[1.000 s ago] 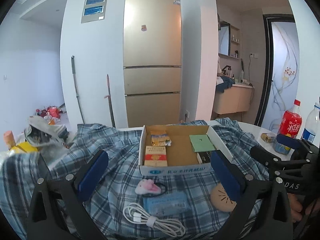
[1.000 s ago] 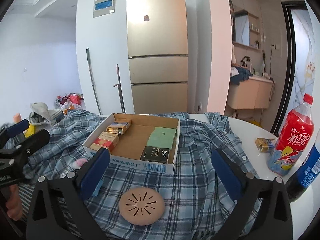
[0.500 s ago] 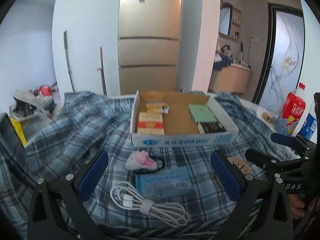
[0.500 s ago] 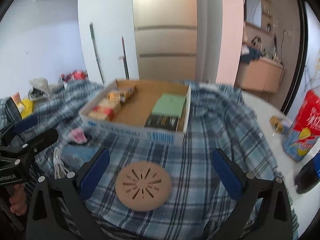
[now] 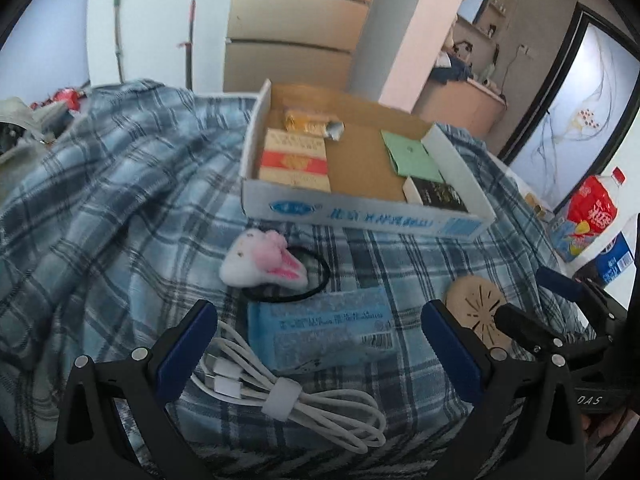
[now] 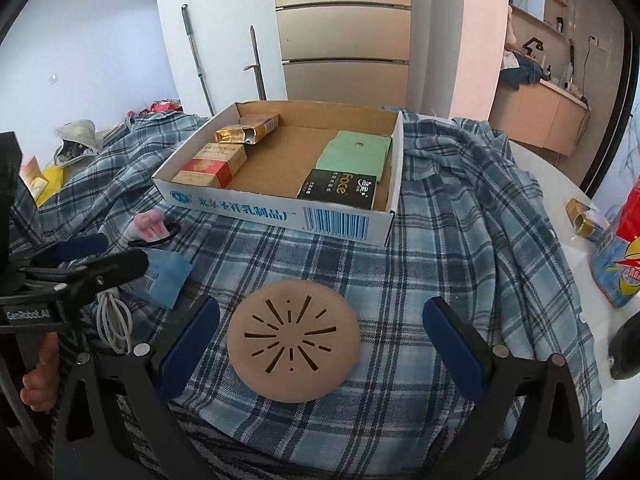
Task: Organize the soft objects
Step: 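Raise both open grippers away from the box toward the remaining items, then grasp the blue wet-wipe pack with the left gripper while the right gripper grasps the beige vented disc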
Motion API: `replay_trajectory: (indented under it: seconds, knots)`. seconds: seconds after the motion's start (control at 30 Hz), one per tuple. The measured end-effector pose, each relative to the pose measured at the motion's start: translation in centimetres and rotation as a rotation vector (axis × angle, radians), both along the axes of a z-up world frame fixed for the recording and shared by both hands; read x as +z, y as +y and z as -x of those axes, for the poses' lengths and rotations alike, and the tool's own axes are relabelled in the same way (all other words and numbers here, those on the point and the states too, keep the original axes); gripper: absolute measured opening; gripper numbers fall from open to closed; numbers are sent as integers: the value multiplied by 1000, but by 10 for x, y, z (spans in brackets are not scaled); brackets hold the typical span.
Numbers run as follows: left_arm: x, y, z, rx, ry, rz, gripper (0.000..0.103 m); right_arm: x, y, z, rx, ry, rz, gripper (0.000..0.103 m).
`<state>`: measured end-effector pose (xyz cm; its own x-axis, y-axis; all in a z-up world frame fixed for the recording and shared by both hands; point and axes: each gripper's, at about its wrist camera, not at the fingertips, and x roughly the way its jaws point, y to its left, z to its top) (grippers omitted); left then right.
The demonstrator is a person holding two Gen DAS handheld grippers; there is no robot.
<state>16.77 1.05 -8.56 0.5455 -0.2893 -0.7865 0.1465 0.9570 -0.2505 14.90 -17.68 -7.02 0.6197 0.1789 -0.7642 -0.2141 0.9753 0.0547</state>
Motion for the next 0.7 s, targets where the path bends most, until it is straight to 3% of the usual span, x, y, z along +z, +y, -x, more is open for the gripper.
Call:
replay_trajectory:
  seconds: [0.13, 0.43, 0.53, 0.7]
  knots:
    - [-8, -4, -6, -19, 45, -11, 103, -3, 0, -3, 2, 20, -3, 101]
    - [4, 1, -2, -16, 12, 32, 103, -2, 0, -2, 4, 23, -8, 101]
    - [10, 1, -7, -3, 35, 27, 103, -3, 0, -3, 7, 34, -9, 101]
    - [6, -11, -21, -18, 94, -41, 103, -3, -2, -4, 2, 36, -23, 101]
